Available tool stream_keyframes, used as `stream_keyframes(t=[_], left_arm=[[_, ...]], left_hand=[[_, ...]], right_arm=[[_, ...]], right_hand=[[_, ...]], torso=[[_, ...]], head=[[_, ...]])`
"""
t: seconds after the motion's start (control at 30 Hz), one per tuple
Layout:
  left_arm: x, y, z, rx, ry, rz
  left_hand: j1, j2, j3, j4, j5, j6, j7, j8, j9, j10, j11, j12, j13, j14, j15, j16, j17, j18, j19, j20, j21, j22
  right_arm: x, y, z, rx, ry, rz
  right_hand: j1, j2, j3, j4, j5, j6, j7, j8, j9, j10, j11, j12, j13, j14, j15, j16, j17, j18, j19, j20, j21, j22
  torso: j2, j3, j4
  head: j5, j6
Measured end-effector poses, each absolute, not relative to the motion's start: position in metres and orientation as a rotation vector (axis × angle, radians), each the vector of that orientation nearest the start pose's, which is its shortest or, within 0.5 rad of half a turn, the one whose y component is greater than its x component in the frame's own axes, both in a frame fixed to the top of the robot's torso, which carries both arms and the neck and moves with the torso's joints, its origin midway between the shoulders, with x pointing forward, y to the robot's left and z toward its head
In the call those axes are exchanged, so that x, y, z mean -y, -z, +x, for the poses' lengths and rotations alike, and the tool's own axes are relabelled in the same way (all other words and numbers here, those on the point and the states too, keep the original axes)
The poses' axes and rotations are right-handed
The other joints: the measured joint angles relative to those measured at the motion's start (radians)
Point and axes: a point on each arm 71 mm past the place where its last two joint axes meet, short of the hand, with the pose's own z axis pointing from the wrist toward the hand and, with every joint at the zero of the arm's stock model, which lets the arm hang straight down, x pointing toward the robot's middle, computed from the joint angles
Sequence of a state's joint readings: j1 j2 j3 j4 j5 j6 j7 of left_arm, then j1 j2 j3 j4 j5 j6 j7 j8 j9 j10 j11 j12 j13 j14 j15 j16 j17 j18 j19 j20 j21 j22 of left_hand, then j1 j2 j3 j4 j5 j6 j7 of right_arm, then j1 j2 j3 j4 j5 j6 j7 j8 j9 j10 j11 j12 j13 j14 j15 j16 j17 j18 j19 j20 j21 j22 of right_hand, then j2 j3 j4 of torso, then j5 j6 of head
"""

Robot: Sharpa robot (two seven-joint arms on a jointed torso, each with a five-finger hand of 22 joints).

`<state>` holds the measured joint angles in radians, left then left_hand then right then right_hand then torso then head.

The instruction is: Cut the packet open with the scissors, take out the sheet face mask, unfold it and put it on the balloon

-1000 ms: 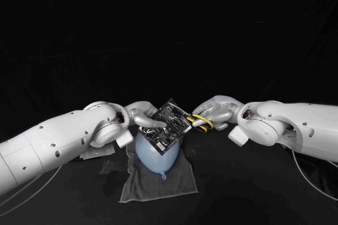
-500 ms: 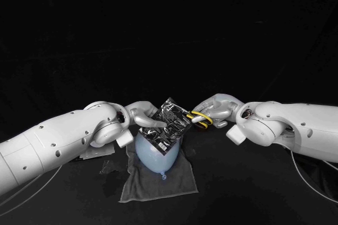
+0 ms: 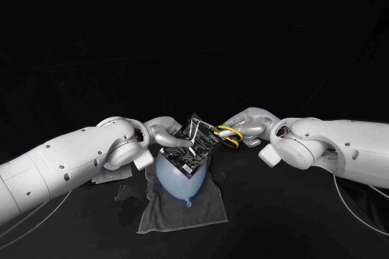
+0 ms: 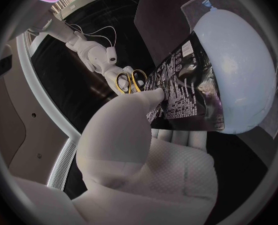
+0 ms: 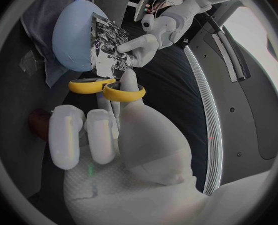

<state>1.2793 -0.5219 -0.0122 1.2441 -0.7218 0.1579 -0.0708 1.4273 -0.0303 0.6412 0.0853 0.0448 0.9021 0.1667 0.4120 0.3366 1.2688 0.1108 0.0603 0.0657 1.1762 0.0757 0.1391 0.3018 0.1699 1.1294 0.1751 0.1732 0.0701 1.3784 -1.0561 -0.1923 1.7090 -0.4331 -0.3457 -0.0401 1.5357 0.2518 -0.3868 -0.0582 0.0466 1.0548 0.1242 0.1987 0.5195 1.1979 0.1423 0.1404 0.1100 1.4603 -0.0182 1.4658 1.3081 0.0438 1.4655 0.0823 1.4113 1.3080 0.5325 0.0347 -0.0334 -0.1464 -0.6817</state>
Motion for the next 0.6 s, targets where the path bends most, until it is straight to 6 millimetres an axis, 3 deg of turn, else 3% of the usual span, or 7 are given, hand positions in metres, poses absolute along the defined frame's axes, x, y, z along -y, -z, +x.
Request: stream_keyframes(t=[0.4, 0.43, 0.53, 0.57, 0.6], left_arm=[[-0.0991, 0.1742, 0.5265, -2.15, 1.214, -0.231], [-0.0991, 0.1741, 0.5265, -2.15, 1.214, -0.231], [-0.099, 0.1741, 0.5264, -2.151, 1.214, -0.23], [-0.0989, 0.1741, 0.5264, -2.151, 1.214, -0.23], [-0.0988, 0.1742, 0.5263, -2.152, 1.214, -0.229]], left_hand=[[-0.004, 0.004, 0.0, 0.0, -0.001, 0.0, 0.001, 0.0, 0.0, 0.0, 0.0, 0.0, 0.0, 0.0, 0.0, 0.0, 0.0, 0.0, 0.0, 0.0, 0.0, 0.0], [-0.004, 0.004, 0.0, 0.0, -0.001, 0.0, 0.001, 0.0, 0.0, 0.0, 0.0, 0.0, 0.0, 0.0, 0.0, 0.0, 0.0, 0.0, 0.0, 0.0, 0.0, 0.0], [-0.004, 0.004, 0.0, 0.0, -0.001, 0.0, 0.001, 0.0, 0.0, 0.0, 0.0, 0.0, 0.0, 0.0, 0.0, 0.0, 0.0, 0.0, 0.0, 0.0, 0.0, 0.0], [-0.004, 0.004, 0.0, 0.0, -0.001, 0.0, 0.002, 0.0, 0.0, 0.0, 0.0, 0.0, 0.0, 0.0, 0.0, 0.0, 0.0, 0.0, 0.0, 0.0, 0.0, 0.0], [-0.004, 0.004, 0.0, 0.0, -0.001, 0.0, 0.002, 0.0, 0.0, 0.0, 0.0, 0.0, 0.0, 0.0, 0.0, 0.0, 0.0, 0.0, 0.0, 0.0, 0.0, 0.0]], right_arm=[[0.2583, 0.1591, 0.4566, -1.785, -1.043, 0.809], [0.2579, 0.1591, 0.4565, -1.784, -1.044, 0.808], [0.2567, 0.1585, 0.4562, -1.775, -1.049, 0.805], [0.2564, 0.1582, 0.4562, -1.771, -1.05, 0.805], [0.2562, 0.1578, 0.4561, -1.765, -1.051, 0.804]], right_hand=[[0.0, 0.0, 0.003, 0.0, 0.0, 0.001, -0.001, -0.014, 0.014, -0.001, -0.001, 0.001, 0.0, 0.002, -0.002, 0.0, -0.001, 0.0, 0.0, 0.0, 0.0, 0.0], [-0.016, -0.016, 0.023, 0.001, 0.0, 0.001, -0.001, -0.014, 0.019, -0.001, -0.001, 0.007, 0.001, 0.002, -0.002, 0.0, -0.001, 0.0, 0.0, 0.0, 0.0, 0.0], [-0.08, -0.075, 0.186, 0.002, -0.001, 0.005, 0.003, -0.021, 0.033, -0.001, -0.001, 0.015, 0.012, 0.003, -0.003, 0.0, -0.001, 0.0, 0.0, 0.0, 0.0, 0.0], [-0.109, -0.097, 0.212, 0.001, 0.0, 0.008, 0.001, -0.021, 0.042, -0.001, -0.001, 0.017, 0.06, 0.003, -0.003, 0.0, -0.001, 0.0, -0.001, 0.0, 0.0, 0.0], [-0.148, -0.129, 0.312, 0.002, 0.0, 0.01, 0.001, -0.021, 0.052, -0.001, -0.001, 0.018, 0.095, 0.003, -0.003, 0.0, -0.001, -0.001, -0.001, 0.0, 0.0, 0.0]], torso=[[0.0, 0.0002, -0.0001], [0.0, 0.0002, -0.0001], [0.0, 0.0002, 0.0001], [0.0, 0.0001, 0.0002], [0.0, 0.0001, 0.0003]], head=[[-0.002, 0.002], [-0.002, 0.002], [-0.002, 0.002], [-0.002, 0.003], [-0.003, 0.003]])
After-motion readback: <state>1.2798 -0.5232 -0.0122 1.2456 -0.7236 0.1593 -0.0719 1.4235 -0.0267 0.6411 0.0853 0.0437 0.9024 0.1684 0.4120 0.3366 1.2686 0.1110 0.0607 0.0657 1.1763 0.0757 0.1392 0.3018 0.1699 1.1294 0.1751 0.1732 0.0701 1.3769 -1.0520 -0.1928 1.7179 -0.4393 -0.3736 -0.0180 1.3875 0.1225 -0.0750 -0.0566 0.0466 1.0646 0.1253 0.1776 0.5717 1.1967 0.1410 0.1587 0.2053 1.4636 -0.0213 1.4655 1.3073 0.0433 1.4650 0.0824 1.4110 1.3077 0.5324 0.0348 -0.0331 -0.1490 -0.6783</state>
